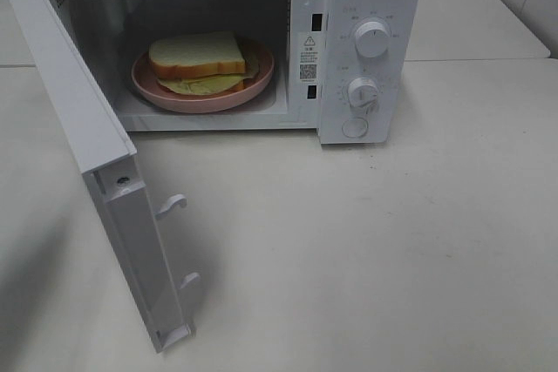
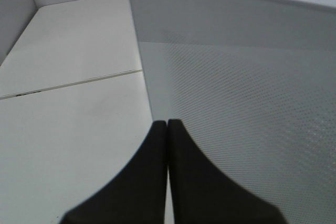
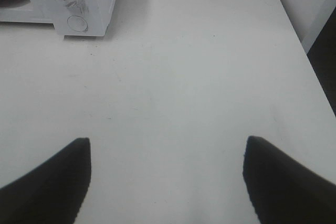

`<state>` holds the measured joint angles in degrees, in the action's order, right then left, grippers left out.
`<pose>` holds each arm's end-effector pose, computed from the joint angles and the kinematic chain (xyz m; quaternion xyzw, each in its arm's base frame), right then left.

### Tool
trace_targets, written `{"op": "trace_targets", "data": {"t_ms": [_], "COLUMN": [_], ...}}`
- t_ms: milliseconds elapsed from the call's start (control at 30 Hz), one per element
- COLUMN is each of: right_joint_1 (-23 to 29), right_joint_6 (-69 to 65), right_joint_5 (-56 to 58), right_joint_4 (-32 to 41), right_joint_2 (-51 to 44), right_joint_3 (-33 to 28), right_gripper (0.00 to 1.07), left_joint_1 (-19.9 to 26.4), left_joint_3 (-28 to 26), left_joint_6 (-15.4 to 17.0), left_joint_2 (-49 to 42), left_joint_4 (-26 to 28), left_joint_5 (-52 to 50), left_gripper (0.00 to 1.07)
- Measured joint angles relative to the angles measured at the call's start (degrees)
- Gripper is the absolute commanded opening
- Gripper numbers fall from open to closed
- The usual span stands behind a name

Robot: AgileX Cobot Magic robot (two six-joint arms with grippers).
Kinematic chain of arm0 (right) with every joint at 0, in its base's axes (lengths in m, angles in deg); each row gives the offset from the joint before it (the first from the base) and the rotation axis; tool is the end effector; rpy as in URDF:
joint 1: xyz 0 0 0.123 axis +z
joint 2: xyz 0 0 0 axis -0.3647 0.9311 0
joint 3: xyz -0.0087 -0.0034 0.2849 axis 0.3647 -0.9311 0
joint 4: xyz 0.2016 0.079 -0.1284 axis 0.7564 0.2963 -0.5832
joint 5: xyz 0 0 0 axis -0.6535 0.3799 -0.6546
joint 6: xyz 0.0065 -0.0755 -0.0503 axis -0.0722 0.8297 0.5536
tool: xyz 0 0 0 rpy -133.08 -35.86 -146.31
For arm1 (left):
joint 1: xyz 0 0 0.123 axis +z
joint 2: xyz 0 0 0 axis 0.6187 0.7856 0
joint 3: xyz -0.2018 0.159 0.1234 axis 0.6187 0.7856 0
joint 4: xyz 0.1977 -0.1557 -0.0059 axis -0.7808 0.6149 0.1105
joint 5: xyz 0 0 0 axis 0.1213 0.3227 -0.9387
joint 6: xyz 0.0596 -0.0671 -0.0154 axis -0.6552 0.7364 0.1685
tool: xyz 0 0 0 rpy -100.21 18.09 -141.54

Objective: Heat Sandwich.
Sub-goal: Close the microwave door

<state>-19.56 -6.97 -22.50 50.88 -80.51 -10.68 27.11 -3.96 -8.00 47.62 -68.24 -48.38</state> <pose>-0.0054 -0.0040 0.2802 -0.0093 0.8467 -0.0140 0.5318 0.1819 -0.0331 0.1986 0.1110 0.7704 -0.0142 0.6277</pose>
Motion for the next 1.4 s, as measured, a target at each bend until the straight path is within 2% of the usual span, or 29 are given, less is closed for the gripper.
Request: {"op": "trace_targets", "data": {"t_ms": [133,200,300,333,433,600,767,1033,1267,1400], "right_joint_1": [0.0,0.0,0.0,0.0,0.0,0.0,0.0,0.0,0.0,0.0], "right_joint_6": [0.0,0.0,0.0,0.0,0.0,0.0,0.0,0.0,0.0,0.0], "right_joint_5": [0.0,0.0,0.0,0.0,0.0,0.0,0.0,0.0,0.0,0.0], "right_joint_4": [0.0,0.0,0.0,0.0,0.0,0.0,0.1,0.1,0.1,0.1], "right_joint_2": [0.0,0.0,0.0,0.0,0.0,0.0,0.0,0.0,0.0,0.0], "right_joint_3": [0.0,0.0,0.0,0.0,0.0,0.0,0.0,0.0,0.0,0.0], "right_gripper": [0.76,0.76,0.76,0.76,0.76,0.76,0.76,0.76,0.76,0.76], "left_joint_1": [-2.2,-4.5,-5.7,-6.7,-9.3,-11.4,-14.7,-16.3,-19.2,-21.4], "left_joint_3": [-0.2,-0.2,-0.2,-0.3,-1.1,-2.6,-7.0,-13.5,-18.8,-22.4], "left_joint_6": [0.2,1.3,2.4,4.0,5.5,5.8,5.8,5.8,5.8,5.8], "left_joint_2": [3.6,7.0,9.1,10.9,14.2,16.1,20.0,25.5,29.7,33.1], "left_joint_4": [-0.1,-0.2,-0.2,-0.2,-0.6,-0.7,-1.7,-1.1,2.3,6.5], "left_joint_5": [-3.2,-6.4,-8.5,-10.4,-12.3,-13.0,-13.9,-14.5,-14.5,-14.5], "left_gripper": [0.00,0.00,0.00,0.00,0.00,0.00,0.00,0.00,0.00,0.00]}}
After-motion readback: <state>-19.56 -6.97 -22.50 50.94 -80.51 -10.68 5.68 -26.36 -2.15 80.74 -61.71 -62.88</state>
